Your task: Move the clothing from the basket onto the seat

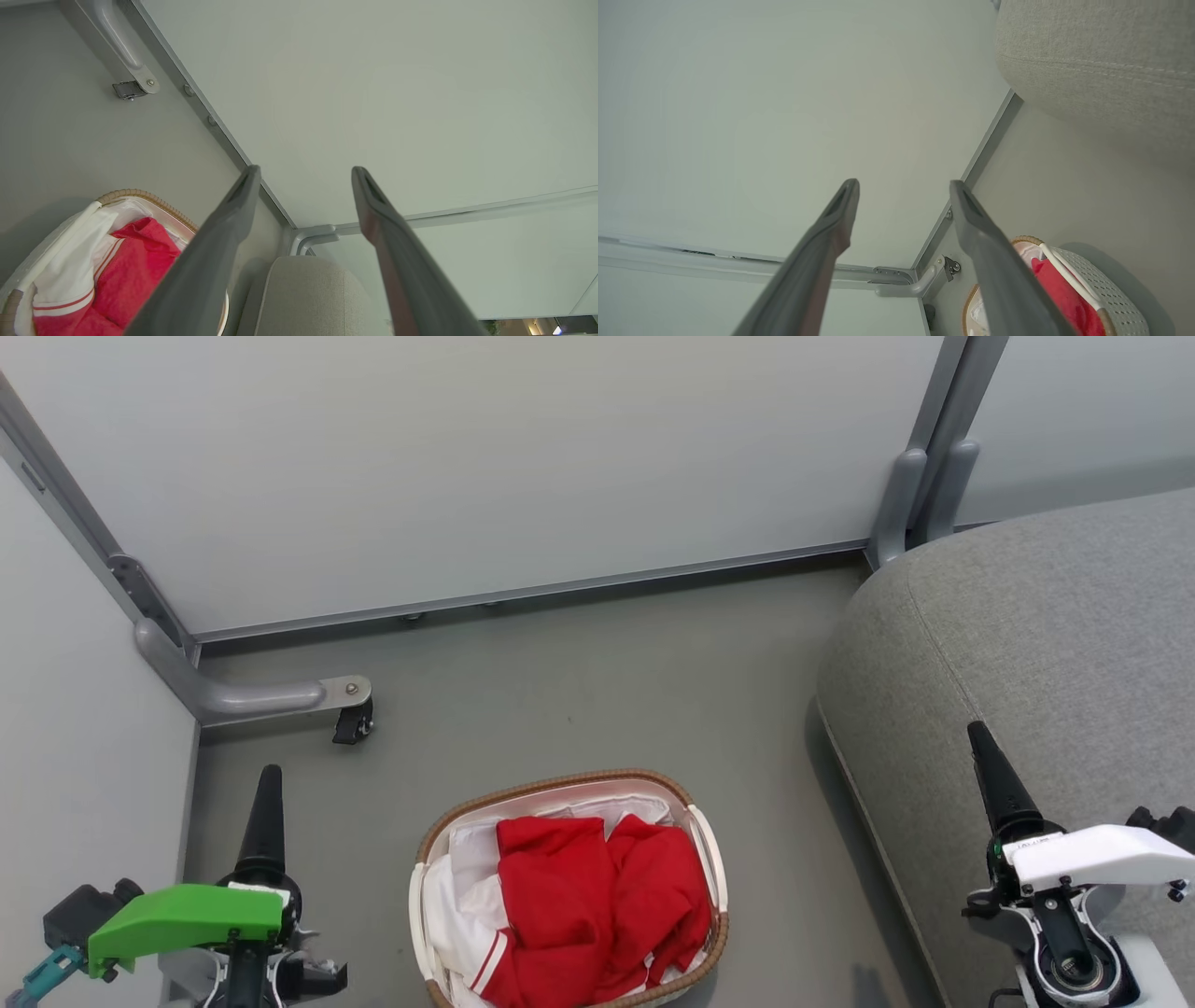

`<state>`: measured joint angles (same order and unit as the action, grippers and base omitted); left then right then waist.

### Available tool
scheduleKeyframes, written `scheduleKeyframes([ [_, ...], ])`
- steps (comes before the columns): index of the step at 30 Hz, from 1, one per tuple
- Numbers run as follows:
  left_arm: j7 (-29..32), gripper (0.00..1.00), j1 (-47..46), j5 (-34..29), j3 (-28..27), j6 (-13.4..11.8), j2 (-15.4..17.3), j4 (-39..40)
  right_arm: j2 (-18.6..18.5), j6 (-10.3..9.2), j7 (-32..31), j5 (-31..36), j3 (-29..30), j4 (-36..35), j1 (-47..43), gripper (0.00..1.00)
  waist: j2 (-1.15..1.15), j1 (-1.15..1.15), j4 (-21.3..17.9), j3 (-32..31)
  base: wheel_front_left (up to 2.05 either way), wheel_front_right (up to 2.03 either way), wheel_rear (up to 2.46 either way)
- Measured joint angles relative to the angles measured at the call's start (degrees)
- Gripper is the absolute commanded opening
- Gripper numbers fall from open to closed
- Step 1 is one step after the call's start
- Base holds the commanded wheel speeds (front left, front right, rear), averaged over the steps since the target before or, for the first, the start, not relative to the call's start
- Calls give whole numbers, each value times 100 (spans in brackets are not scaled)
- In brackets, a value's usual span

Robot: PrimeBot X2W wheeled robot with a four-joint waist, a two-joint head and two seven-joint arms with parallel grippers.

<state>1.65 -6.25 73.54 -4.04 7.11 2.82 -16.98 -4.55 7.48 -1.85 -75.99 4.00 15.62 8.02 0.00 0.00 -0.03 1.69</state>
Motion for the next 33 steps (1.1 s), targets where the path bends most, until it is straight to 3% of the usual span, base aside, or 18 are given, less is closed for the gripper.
scheduleKeyframes([
  [19,-431,100,-214,-2051,333,0,123,-167,-278,0,438,1931,-354,8,246,100,0,0,3,101,0,0,0],
  [33,-686,100,-364,-3189,594,-56,223,-323,-411,0,702,3078,-531,57,399,100,0,0,0,167,0,0,0],
])
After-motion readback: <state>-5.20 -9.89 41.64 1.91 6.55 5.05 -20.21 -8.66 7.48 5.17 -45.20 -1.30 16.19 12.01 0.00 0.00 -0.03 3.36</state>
